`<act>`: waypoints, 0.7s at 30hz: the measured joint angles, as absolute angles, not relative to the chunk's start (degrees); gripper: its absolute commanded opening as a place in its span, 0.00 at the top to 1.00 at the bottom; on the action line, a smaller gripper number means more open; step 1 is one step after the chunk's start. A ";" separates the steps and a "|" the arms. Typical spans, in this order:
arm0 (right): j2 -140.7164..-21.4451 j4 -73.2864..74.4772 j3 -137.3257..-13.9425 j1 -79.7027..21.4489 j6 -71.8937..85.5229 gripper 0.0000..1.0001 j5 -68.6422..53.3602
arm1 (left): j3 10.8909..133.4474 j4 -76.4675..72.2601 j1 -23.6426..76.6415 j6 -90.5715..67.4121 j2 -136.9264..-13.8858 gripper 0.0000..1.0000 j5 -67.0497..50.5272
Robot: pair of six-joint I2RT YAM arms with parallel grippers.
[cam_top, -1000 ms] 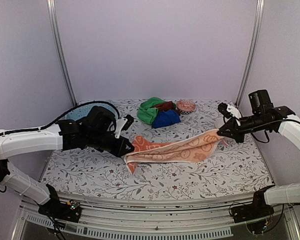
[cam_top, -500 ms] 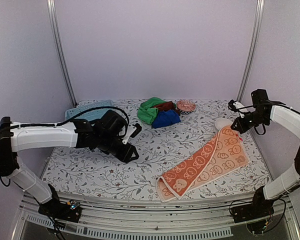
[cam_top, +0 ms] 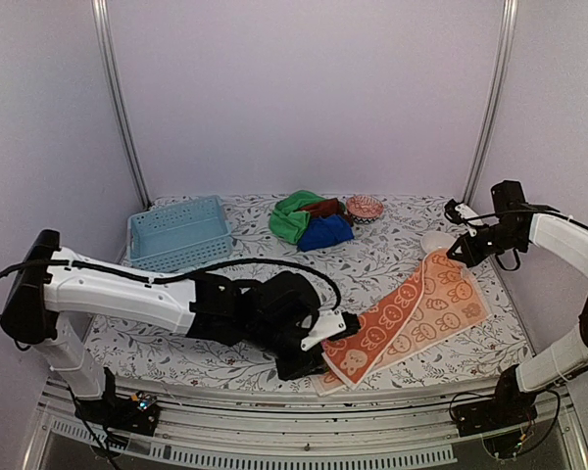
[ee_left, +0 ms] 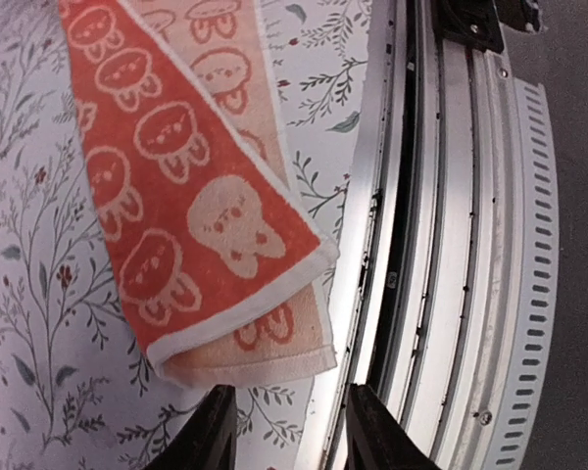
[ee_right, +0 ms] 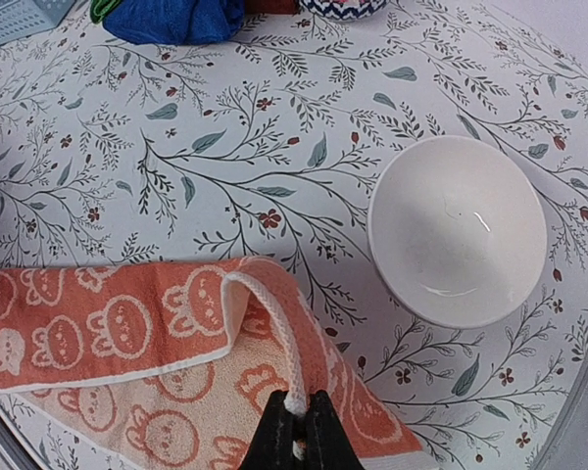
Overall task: Roll the towels
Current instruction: Flatten out the towel at the center of the board.
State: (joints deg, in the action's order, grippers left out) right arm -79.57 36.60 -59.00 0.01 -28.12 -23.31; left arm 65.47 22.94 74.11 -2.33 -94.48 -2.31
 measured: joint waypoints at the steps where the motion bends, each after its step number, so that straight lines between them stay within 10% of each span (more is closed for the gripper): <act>1: -79.57 36.47 -58.85 0.01 -28.08 0.97 -23.49 | 67.24 22.79 74.74 -0.69 -96.53 0.68 -2.42; 21: -79.57 35.86 -58.30 0.01 -27.81 0.97 -26.30 | 83.37 25.10 75.88 14.96 -119.77 0.68 -9.82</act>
State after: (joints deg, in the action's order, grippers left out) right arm -79.57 35.86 -58.30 0.01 -27.81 -26.30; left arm 83.37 25.10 75.88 14.96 -119.77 -9.82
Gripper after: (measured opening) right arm 0.030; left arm 0.319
